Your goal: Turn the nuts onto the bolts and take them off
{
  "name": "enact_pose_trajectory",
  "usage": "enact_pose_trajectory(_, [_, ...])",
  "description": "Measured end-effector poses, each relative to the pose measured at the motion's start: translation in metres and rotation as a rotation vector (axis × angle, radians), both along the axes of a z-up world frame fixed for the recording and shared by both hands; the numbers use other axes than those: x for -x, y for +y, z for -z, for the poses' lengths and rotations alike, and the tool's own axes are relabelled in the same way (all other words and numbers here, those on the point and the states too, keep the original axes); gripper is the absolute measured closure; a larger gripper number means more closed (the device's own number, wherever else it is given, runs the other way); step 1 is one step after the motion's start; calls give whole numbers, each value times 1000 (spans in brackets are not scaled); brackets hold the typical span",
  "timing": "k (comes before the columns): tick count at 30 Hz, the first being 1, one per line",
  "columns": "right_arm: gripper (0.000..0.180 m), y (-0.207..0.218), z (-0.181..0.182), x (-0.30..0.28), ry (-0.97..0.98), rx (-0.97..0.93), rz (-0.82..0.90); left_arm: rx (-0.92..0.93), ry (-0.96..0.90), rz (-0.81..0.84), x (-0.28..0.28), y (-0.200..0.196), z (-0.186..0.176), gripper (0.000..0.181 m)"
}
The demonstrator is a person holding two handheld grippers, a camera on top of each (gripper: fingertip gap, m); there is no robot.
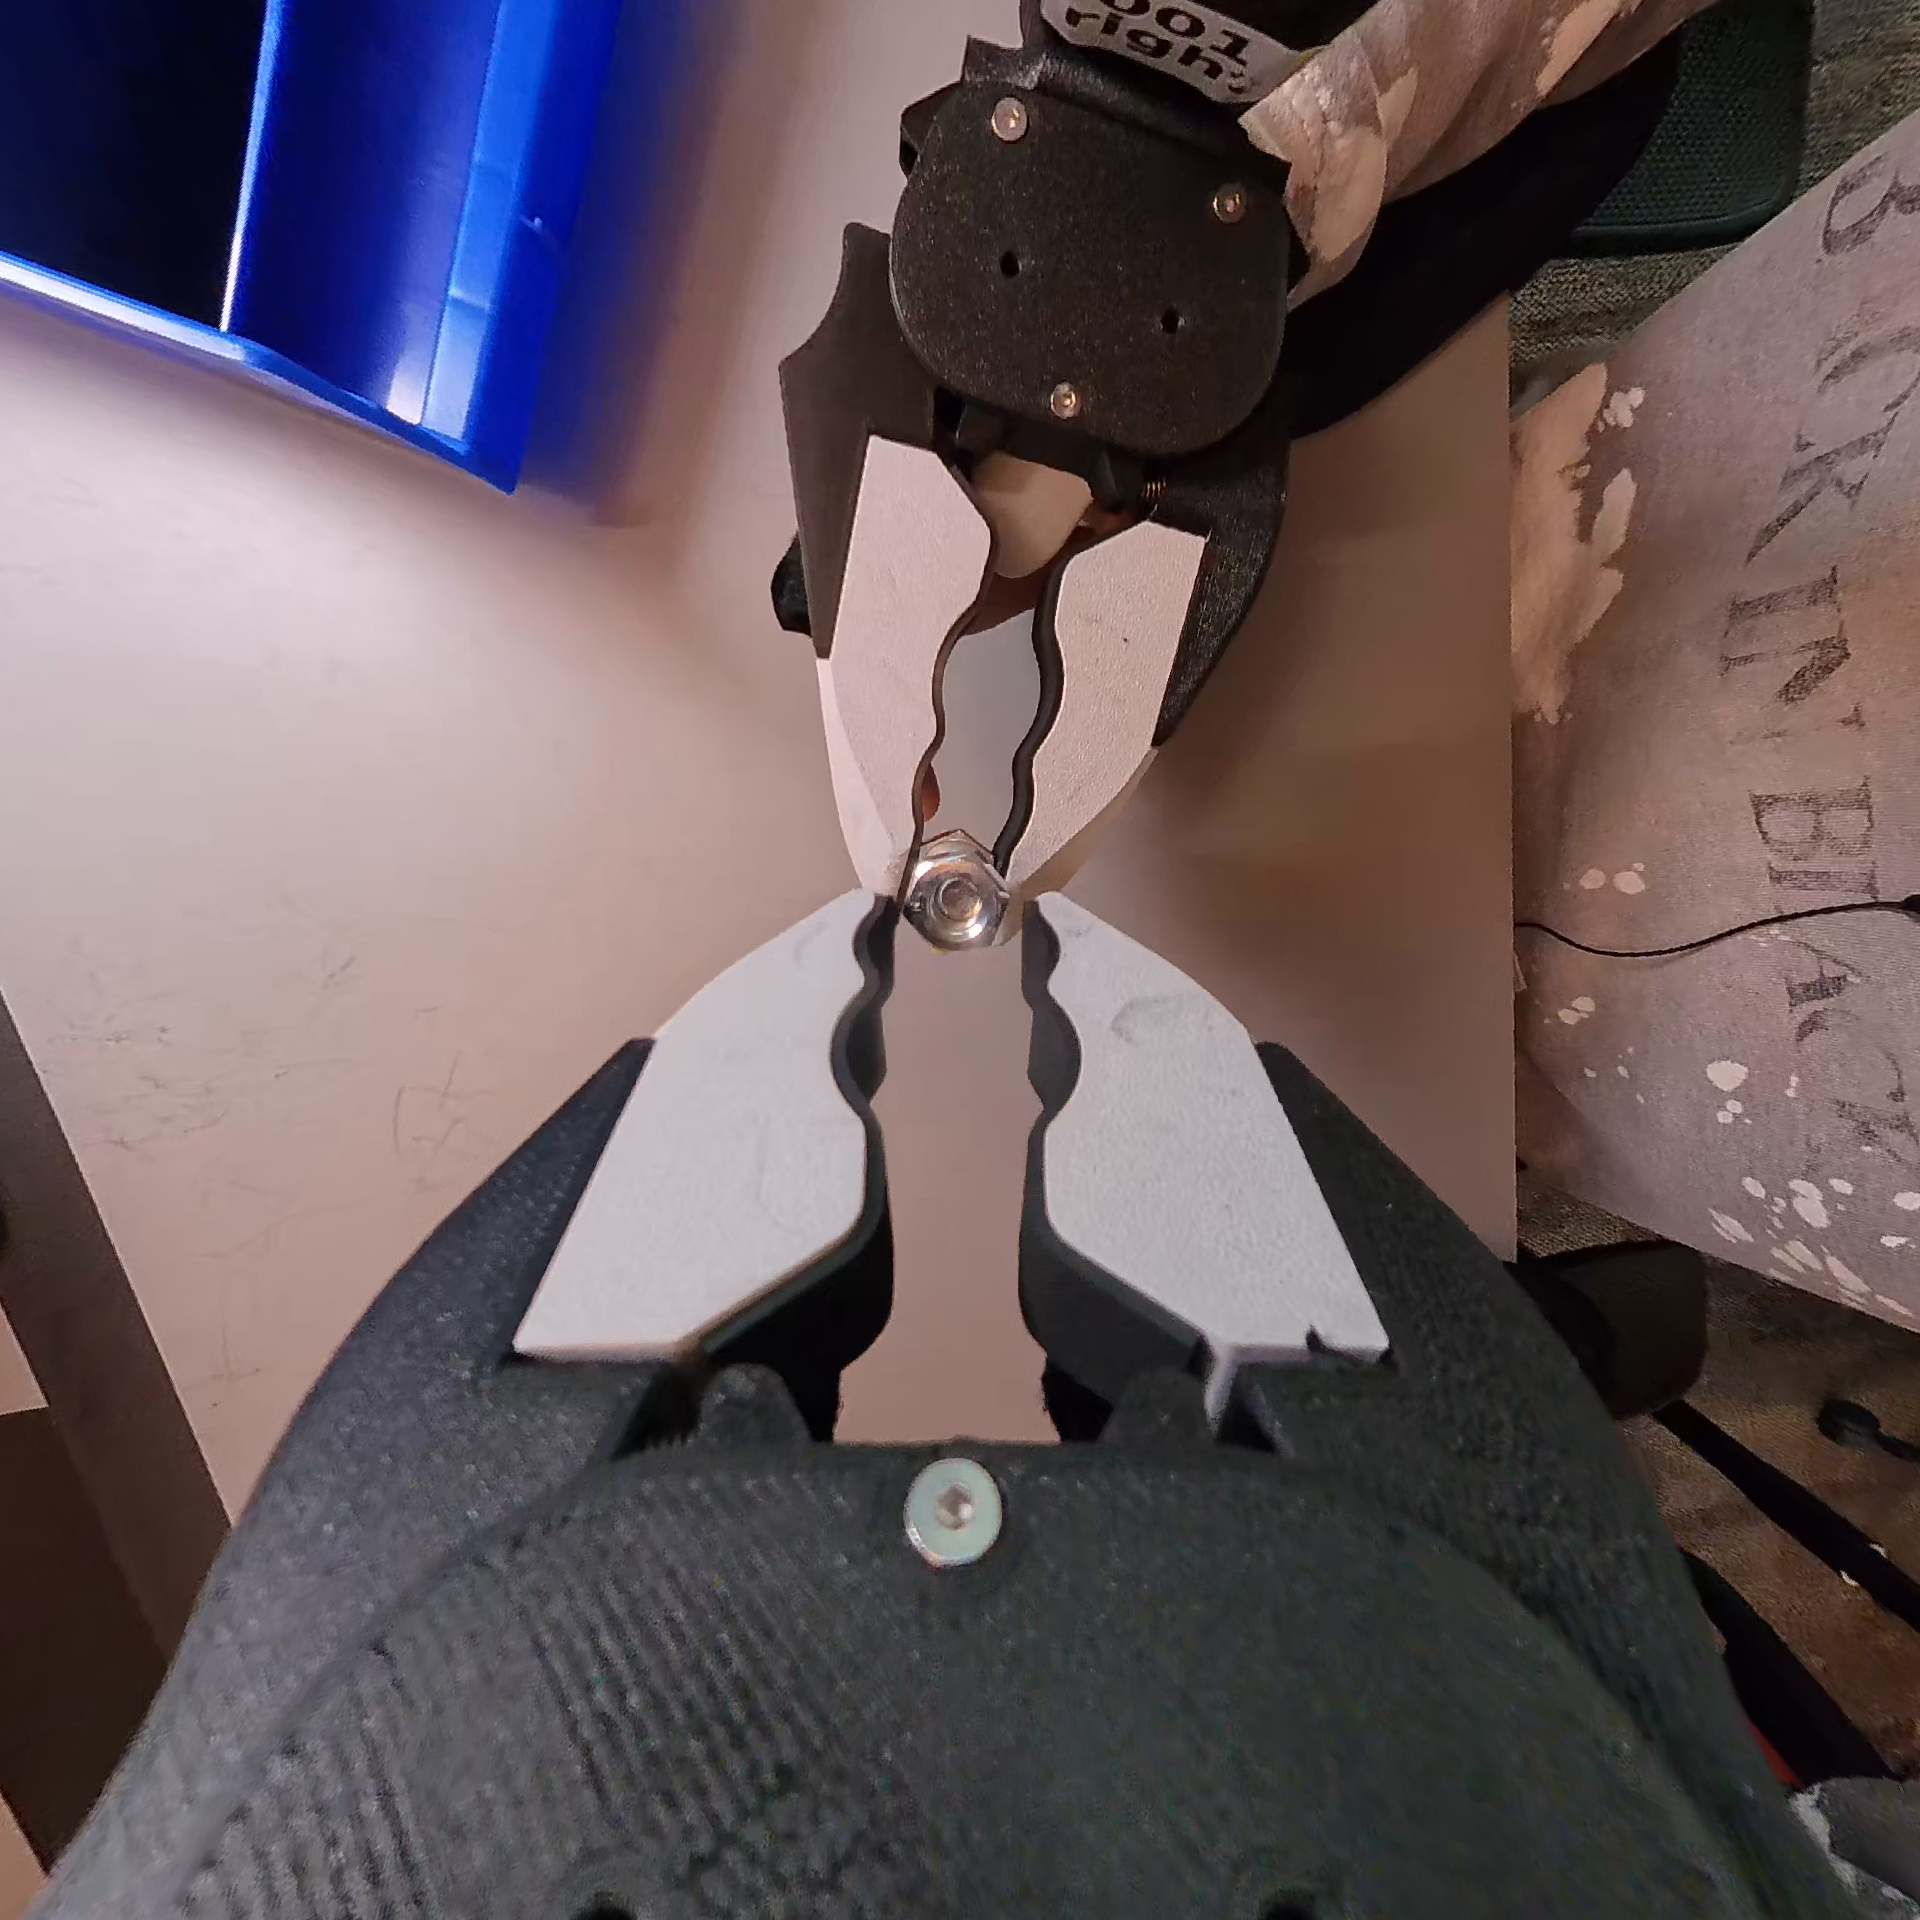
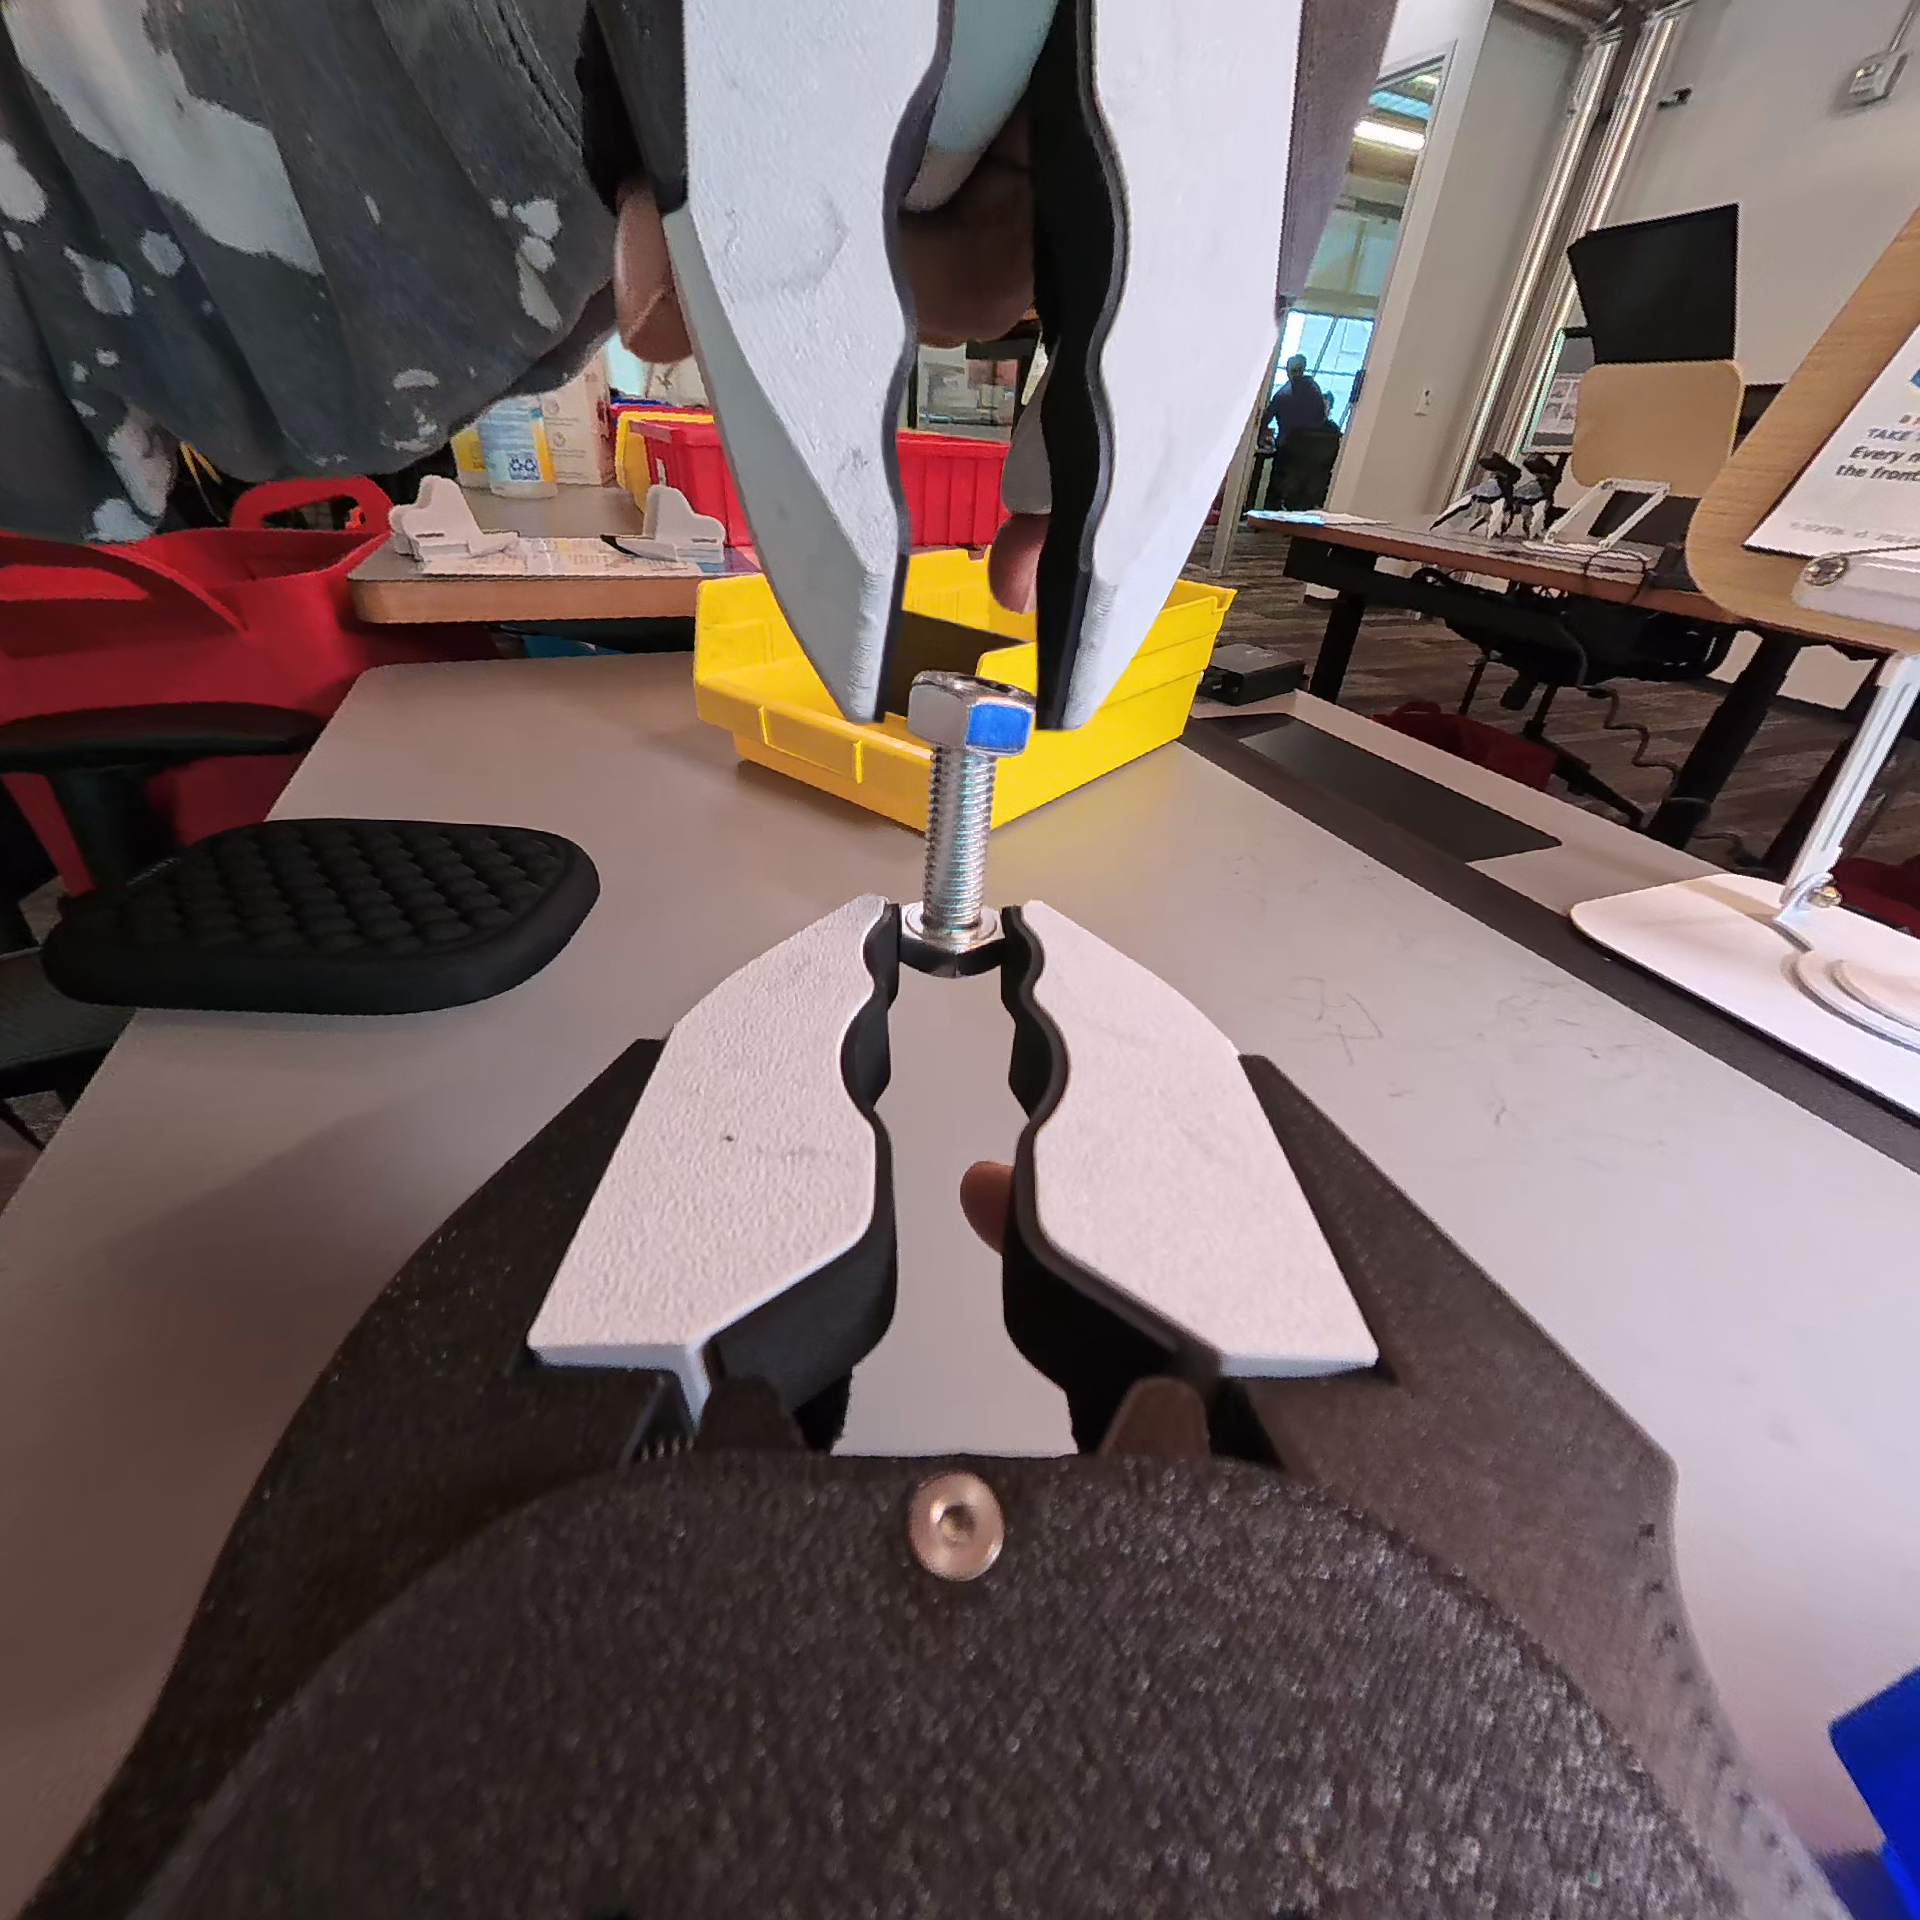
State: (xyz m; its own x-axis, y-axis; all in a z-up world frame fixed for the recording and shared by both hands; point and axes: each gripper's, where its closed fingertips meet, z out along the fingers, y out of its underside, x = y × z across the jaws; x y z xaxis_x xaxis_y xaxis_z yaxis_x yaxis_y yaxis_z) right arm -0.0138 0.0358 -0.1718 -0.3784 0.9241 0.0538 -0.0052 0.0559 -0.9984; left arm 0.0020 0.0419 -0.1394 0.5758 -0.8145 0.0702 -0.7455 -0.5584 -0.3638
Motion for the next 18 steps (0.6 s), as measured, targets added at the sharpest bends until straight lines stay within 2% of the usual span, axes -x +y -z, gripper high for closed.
enact_pose_trajectory(5, [161, 1, -3, -1, 14, 3, 4, -55, -56, -13, 0, 0, -9, 153])
enact_pose_trajectory(8, [161, 3, -7, -2, 26, 7, 13, -167, -191, -44, -3, 2, -25, 153])
enact_pose_trajectory(15, [161, 22, -30, 3, 52, 29, 60, -693, -660, -293, 29, 23, -93, 155])
enact_pose_trajectory(18, [161, 31, -46, 10, 68, 25, 79, -836, -763, -412, 59, 29, -109, 156])
